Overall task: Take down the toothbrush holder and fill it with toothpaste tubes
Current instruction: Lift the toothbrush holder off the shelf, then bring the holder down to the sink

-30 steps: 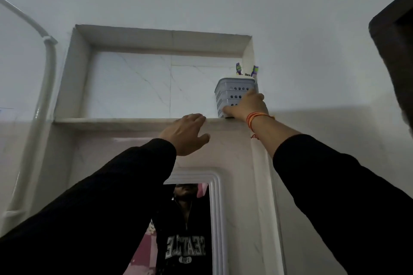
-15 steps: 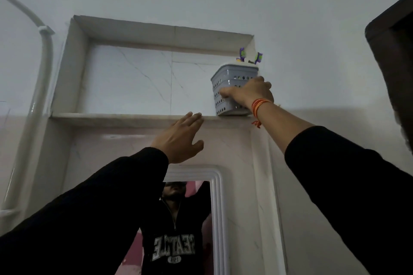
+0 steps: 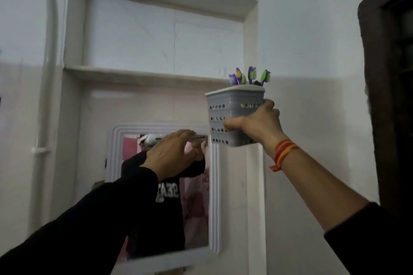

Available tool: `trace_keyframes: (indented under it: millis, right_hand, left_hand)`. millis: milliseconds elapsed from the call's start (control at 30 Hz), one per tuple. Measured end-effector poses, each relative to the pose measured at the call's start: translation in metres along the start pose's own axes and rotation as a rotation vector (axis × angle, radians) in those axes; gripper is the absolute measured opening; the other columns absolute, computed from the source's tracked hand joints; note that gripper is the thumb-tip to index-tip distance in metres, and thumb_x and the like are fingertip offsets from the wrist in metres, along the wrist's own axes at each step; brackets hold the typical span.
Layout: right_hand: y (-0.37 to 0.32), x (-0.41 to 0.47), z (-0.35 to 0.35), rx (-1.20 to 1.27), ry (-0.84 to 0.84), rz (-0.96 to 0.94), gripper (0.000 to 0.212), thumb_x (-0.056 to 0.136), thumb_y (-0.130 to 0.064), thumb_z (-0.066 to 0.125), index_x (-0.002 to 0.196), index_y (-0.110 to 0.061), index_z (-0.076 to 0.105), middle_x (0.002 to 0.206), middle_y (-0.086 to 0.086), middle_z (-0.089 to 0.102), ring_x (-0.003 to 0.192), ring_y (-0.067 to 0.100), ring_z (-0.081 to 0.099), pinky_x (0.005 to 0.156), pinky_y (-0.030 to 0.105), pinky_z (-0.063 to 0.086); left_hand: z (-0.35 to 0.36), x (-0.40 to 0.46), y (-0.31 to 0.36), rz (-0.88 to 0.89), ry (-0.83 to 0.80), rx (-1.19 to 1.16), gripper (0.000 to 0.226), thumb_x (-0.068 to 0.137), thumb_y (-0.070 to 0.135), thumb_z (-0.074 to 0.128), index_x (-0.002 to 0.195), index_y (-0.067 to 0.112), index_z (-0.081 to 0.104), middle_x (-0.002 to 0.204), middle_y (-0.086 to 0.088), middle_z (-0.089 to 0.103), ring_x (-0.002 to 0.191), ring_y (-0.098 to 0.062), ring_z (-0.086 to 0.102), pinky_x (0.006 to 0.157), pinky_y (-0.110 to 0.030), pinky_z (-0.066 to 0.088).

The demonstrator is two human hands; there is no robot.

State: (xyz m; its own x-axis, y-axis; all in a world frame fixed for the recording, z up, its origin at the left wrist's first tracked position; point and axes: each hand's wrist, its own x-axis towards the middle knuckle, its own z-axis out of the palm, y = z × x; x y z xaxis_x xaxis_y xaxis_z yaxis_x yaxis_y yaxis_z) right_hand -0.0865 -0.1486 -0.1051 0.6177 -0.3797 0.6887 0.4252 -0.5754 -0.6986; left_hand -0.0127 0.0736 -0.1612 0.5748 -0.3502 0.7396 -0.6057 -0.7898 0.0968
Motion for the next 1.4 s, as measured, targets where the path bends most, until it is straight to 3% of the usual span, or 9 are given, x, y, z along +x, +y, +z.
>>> trace_keyframes:
  millis: [133,300,400,567,833,1033,1200,1300,1400]
  right_hand:
    - [0.062,-0.074,0.032,-0.024,-0.026,0.063,0.121,0.033,-0.045,0.09,0.134,-0.01,0.031,0.128,0.007,0.039,0.118,0.023,0.047,0.098,0.036,0.05]
    - [0.145,-0.172,0.07,0.061,-0.053,0.095,0.111,0.037,-0.026,0.097,0.128,-0.006,0.036,0.119,-0.001,0.051,0.101,0.012,0.056,0.082,0.023,0.046]
    - [0.197,-0.225,0.093,0.05,-0.08,0.196,0.117,0.035,-0.031,0.095,0.131,-0.01,0.033,0.123,-0.003,0.049,0.107,0.016,0.056,0.087,0.028,0.049]
    - [0.275,-0.303,0.12,-0.099,-0.118,0.364,0.128,0.027,-0.044,0.085,0.138,-0.009,0.031,0.132,0.012,0.041,0.122,0.033,0.049,0.103,0.043,0.047]
    - [0.371,-0.401,0.136,-0.152,-0.208,0.528,0.124,0.024,-0.035,0.088,0.133,-0.008,0.034,0.117,0.009,0.042,0.114,0.04,0.05,0.099,0.047,0.048]
    - [0.404,-0.448,0.145,-0.102,-0.253,0.525,0.121,0.03,-0.03,0.092,0.134,-0.01,0.034,0.117,0.001,0.038,0.113,0.033,0.051,0.092,0.045,0.053]
    - [0.427,-0.46,0.148,-0.072,-0.338,0.49,0.121,0.037,-0.034,0.099,0.132,-0.004,0.03,0.122,0.004,0.039,0.115,0.033,0.054,0.092,0.049,0.054]
    - [0.432,-0.458,0.15,-0.048,-0.375,0.489,0.115,0.043,-0.034,0.099,0.131,-0.002,0.032,0.123,0.013,0.041,0.114,0.035,0.053,0.096,0.028,0.047]
    - [0.434,-0.451,0.15,0.02,-0.4,0.498,0.11,0.049,-0.036,0.097,0.134,0.001,0.036,0.129,0.014,0.043,0.12,0.024,0.051,0.097,0.014,0.04]
  left_hand:
    - [0.046,-0.078,-0.014,-0.106,-0.09,-0.186,0.045,0.091,0.019,0.066,0.136,0.016,0.062,0.134,0.003,0.059,0.13,-0.016,0.052,0.1,-0.016,0.033]
    - [0.114,-0.168,-0.042,-0.313,-0.339,-0.275,0.023,0.093,0.022,0.065,0.115,0.017,0.066,0.121,-0.006,0.066,0.111,-0.022,0.063,0.103,-0.042,0.052]
    - [0.151,-0.209,-0.054,-0.379,-0.462,-0.272,0.041,0.094,0.029,0.065,0.133,0.016,0.064,0.138,-0.003,0.064,0.127,-0.022,0.06,0.108,-0.036,0.048]
    - [0.206,-0.259,-0.06,-0.462,-0.653,-0.27,0.039,0.094,0.029,0.065,0.13,0.014,0.067,0.133,-0.004,0.068,0.122,-0.022,0.063,0.104,-0.029,0.047]
    - [0.299,-0.289,-0.088,-0.581,-0.903,-0.119,0.035,0.09,0.021,0.067,0.124,0.015,0.072,0.126,-0.009,0.071,0.117,-0.026,0.066,0.102,-0.031,0.052]
    - [0.355,-0.31,-0.114,-0.691,-1.097,0.108,0.019,0.088,0.027,0.068,0.097,0.011,0.067,0.106,-0.01,0.071,0.083,-0.024,0.061,0.068,-0.031,0.047]
    - [0.401,-0.337,-0.14,-0.877,-1.119,0.057,0.036,0.081,0.034,0.073,0.109,0.013,0.07,0.111,-0.008,0.074,0.092,-0.021,0.07,0.078,-0.03,0.056]
    - [0.47,-0.379,-0.199,-0.948,-1.098,-0.027,0.04,0.07,0.034,0.067,0.109,0.032,0.075,0.112,0.004,0.079,0.092,-0.015,0.077,0.084,-0.038,0.064]
    - [0.43,-0.349,-0.16,-0.935,-1.074,-0.054,0.045,0.071,0.04,0.066,0.114,0.026,0.072,0.11,0.003,0.077,0.094,-0.016,0.075,0.086,-0.035,0.062]
